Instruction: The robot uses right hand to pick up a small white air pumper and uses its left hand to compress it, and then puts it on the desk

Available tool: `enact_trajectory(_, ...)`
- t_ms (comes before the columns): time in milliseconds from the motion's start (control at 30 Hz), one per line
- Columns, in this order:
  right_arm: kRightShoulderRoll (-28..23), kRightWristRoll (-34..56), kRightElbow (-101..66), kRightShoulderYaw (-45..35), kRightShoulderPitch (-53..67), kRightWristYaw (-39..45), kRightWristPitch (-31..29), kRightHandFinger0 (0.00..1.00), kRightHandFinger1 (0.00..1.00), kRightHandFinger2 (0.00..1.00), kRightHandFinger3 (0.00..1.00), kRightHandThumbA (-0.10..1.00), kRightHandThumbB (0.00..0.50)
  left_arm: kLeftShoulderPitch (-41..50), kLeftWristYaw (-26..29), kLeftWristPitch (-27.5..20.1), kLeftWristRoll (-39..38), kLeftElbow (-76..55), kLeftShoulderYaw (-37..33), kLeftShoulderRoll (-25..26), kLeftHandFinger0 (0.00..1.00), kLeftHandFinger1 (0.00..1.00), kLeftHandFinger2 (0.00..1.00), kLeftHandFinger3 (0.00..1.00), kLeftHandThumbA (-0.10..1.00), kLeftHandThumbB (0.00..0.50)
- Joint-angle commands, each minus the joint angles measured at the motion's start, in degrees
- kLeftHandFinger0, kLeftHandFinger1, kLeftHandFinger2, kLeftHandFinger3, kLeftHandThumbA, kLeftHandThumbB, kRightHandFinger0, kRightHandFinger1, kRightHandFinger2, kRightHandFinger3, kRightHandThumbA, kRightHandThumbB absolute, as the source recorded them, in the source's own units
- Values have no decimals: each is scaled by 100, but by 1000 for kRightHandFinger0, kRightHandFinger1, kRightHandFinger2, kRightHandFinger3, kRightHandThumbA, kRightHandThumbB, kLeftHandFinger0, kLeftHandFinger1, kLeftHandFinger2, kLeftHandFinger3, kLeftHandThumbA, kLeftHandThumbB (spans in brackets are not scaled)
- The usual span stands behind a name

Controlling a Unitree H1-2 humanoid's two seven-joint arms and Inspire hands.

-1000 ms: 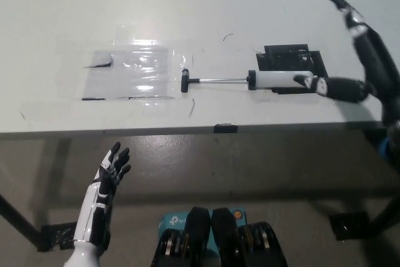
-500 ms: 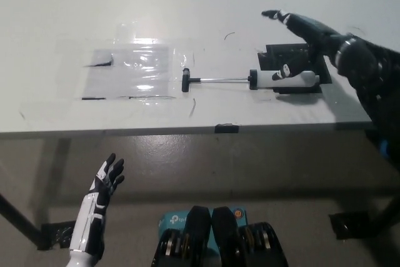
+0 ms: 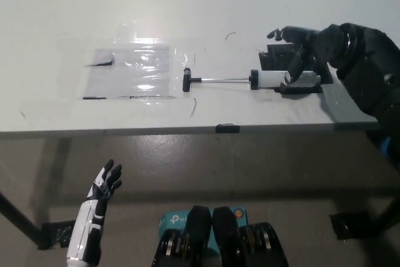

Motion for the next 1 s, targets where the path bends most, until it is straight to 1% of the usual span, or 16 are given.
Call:
enact_trajectory(0,52,-194,184,14,-565,53,-222,1000,1000,1000,1000,1000,465,-21,95,-289,28,-93,27,34,1000,1000,1000,1000,1000,123)
enact_trajectory(67,95,-192,267,-7,-583,97,-246,1000,1000,1000,1000,1000,450,-25,85,-282,33,-106,25,44,1000,1000,1000,1000,1000,126)
enact_trajectory(200,158,-214,371,-9,-610,151,-347,1000,1000,1000,1000,1000,444,-30,111,-291,67,-113,38,36,1000,1000,1000,1000,1000,106)
enact_trajectory(233,180,-236,400,10,-615,183,-413,1000,1000,1000,1000,1000,416,-35,107,-300,59,-109,41,39,1000,1000,1000,1000,1000,105)
enact_trajectory(267,187,-251,415,19,-619,200,-448,1000,1000,1000,1000,1000,413,-37,107,-309,58,-103,43,41,1000,1000,1000,1000,1000,105)
enact_trajectory(300,200,-261,482,27,-625,222,-577,1000,1000,1000,1000,1000,397,-41,106,-328,50,-98,46,41,1000,1000,1000,1000,1000,102)
enact_trajectory(333,221,-256,530,7,-631,219,-567,1000,1000,1000,1000,1000,399,-43,102,-360,47,-89,44,46,1000,1000,1000,1000,1000,88)
enact_trajectory(367,253,-244,578,-22,-636,211,-514,1000,1000,1000,1000,1000,403,-45,101,-350,42,-86,47,45,1000,1000,1000,1000,1000,91)
enact_trajectory(467,287,-290,727,9,-666,214,-758,1000,1000,1000,1000,1000,380,-38,117,-333,103,-99,47,47,1000,1000,1000,1000,1000,91)
enact_trajectory(533,325,-266,778,-51,-681,189,-649,1000,1000,1000,1000,1000,418,-40,104,-309,64,-110,50,44,1000,1000,1000,1000,1000,93)
enact_trajectory(600,342,-321,830,-13,-692,150,-710,1000,1000,1000,1000,1000,431,-41,111,-322,121,-107,45,59,1000,1000,1000,1000,1000,93)
enact_trajectory(733,393,-370,944,-5,-709,124,-729,1000,1000,1000,1000,1000,428,-55,106,-289,78,-124,61,56,1000,1000,1000,1000,1000,97)
enact_trajectory(800,413,-401,966,6,-714,121,-696,1000,1000,1000,1000,1000,430,-53,120,-308,111,-131,65,58,1000,1000,1000,1000,1000,82)
enact_trajectory(833,416,-423,966,20,-717,119,-689,1000,1000,1000,1000,1000,429,-54,123,-311,125,-129,65,62,1000,1000,1000,1000,1000,82)
enact_trajectory(867,418,-422,965,14,-720,143,-689,1000,1000,1000,1000,1000,415,-52,111,-292,87,-136,68,59,1000,1000,1000,1000,1000,81)
enact_trajectory(967,440,-431,1008,4,-742,159,-622,1000,1000,1000,1000,1000,413,-57,108,-338,57,-120,72,54,1000,1000,1000,1000,1000,77)
